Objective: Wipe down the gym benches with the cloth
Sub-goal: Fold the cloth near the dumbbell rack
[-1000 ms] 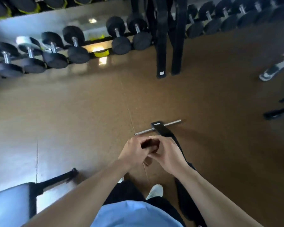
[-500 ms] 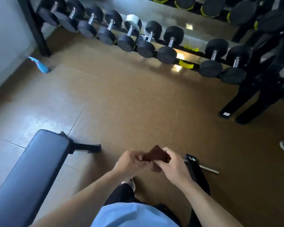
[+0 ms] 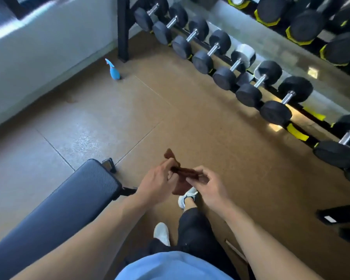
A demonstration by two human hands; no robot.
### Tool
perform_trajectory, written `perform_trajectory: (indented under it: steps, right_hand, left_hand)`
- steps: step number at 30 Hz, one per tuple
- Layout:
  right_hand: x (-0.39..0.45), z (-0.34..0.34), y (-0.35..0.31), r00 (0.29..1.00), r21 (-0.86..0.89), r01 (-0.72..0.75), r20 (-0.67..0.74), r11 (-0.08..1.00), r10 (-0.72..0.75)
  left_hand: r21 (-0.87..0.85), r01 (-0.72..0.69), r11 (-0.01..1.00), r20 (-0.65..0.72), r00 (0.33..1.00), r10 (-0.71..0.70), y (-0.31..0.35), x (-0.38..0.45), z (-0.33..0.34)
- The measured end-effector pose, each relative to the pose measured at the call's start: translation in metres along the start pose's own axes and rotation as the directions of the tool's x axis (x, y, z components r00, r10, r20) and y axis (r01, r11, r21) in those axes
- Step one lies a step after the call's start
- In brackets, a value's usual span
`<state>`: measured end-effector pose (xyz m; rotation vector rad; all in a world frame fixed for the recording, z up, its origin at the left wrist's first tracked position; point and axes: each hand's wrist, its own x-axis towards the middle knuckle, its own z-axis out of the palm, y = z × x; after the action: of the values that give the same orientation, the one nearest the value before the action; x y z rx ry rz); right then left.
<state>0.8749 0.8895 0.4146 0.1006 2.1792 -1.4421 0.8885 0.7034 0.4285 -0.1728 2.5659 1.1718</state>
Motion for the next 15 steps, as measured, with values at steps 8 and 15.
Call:
perform_trajectory:
  steps: [8, 15]
  right_hand:
    - [0.149, -0.034, -0.084, 0.969, -0.016, 0.070, 0.239, 0.997, -0.064]
    - [0.272, -0.036, -0.169, 0.889, -0.066, 0.166, 0.442, 0.984, -0.121]
  left_hand:
    - [-0.091, -0.012, 0.996, -0.088, 0.996, 0.004, 0.007, 0.102, -0.059]
    - [-0.287, 0.060, 0.956, -0.309, 0.939, -0.152, 0.024, 0.183, -0.115]
